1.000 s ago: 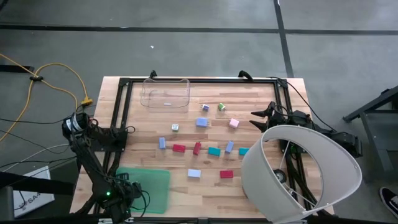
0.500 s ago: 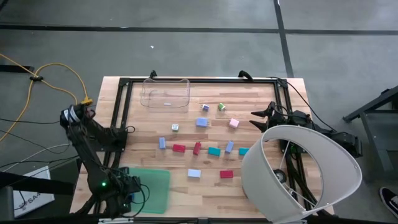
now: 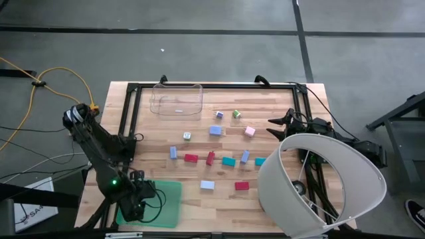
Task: Pick & Place Office items
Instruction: Put the left red digital clock into the green bin
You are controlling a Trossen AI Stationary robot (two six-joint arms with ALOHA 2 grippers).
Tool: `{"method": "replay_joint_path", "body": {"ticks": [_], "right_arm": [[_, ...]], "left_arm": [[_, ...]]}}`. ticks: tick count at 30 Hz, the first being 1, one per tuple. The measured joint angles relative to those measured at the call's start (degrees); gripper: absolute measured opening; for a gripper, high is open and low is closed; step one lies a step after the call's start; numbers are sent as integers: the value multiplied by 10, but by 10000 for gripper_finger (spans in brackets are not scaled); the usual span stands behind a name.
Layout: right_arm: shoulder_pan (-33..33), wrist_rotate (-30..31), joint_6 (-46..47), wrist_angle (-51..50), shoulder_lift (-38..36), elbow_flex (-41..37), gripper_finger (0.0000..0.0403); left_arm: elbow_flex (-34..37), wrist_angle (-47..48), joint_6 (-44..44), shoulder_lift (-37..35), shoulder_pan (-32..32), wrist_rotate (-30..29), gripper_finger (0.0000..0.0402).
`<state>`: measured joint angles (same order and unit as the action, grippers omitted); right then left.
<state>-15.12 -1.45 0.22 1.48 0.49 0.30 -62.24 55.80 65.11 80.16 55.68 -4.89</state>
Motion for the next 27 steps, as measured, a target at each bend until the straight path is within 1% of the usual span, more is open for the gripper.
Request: {"method": "replay_joint_path", "body": {"ticks": [5, 11, 14, 21, 27], "right_arm": [[0, 0, 0, 0, 0, 0, 178], [0, 0, 0, 0, 0, 0, 178], [0, 0, 0, 0, 0, 0, 178], [0, 0, 0, 0, 0, 0, 178], [0, 0, 0, 0, 0, 0, 178]], "left_arm": [[0, 22, -35, -25, -26, -13, 186], [0, 34, -79, -32, -76, -12, 186], [0, 37, -123, -32, -118, -12, 186], [0, 51, -282, -32, -244, -12, 186], [0, 19, -376, -32, -348, -12, 186]]}}
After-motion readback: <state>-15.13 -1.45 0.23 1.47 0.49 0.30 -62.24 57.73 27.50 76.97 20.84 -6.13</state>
